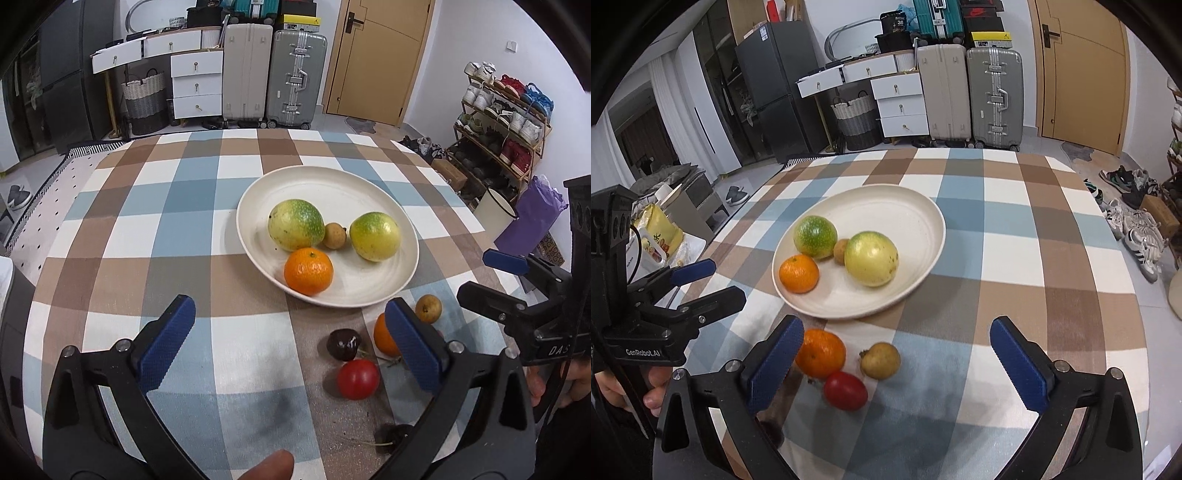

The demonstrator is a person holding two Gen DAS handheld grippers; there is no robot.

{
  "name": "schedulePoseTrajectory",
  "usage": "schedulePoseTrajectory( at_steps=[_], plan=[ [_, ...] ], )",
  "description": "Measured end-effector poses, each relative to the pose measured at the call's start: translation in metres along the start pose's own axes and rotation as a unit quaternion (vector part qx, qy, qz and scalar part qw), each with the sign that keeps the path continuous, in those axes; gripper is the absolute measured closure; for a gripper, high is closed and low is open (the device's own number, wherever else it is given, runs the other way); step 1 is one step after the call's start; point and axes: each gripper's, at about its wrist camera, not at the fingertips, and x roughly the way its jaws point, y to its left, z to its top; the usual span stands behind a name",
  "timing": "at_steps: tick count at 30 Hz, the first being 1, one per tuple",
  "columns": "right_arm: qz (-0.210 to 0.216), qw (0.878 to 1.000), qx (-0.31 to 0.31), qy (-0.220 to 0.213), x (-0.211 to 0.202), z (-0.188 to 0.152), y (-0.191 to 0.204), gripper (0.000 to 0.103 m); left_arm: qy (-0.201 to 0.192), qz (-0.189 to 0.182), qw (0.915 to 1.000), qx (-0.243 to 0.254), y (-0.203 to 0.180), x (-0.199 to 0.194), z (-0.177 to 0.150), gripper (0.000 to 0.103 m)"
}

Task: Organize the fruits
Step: 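Move both open tools from the plate toward the tomatoes on the table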

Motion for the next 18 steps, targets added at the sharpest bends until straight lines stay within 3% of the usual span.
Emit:
schedulePoseTrajectory(
  at_steps=[18],
  plan=[
    [0.003,0.999,0.010,0.046,0.014,-0.035,0.001,0.001,0.030,-0.002,0.9995,0.010,-0.011,0.018,-0.030,0.001]
  ],
)
